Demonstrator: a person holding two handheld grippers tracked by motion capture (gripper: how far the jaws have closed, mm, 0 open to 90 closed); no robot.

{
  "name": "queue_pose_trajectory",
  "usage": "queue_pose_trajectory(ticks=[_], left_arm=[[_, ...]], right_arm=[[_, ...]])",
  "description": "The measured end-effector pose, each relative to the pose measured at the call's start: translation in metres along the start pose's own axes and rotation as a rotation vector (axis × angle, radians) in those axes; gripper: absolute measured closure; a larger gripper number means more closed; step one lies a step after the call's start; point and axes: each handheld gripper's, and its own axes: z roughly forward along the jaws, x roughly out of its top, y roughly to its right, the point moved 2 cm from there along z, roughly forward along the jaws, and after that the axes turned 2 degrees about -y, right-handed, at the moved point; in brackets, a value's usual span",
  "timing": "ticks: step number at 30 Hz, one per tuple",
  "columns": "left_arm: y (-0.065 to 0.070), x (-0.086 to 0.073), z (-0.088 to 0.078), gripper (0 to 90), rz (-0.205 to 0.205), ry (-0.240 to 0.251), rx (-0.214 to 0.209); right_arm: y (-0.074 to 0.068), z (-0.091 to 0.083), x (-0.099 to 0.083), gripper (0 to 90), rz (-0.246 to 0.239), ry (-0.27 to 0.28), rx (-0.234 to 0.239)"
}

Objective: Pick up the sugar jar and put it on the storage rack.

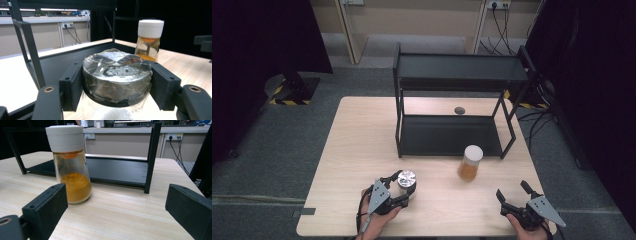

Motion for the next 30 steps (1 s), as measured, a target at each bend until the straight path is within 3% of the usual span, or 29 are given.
queue_pose_trajectory(ticks=[14,30], left_arm=[[0.003,0.022,-0.005,34.7,0.022,0.065,0.018],[0.000,0.047,0.006,34.7,0.054,0.112,0.037]], right_arm=[[0.000,0.000,0.000,4.3,0.003,-0.001,0.000],[0.000,0.000,0.000,4.2,0.007,0.002,-0.001]])
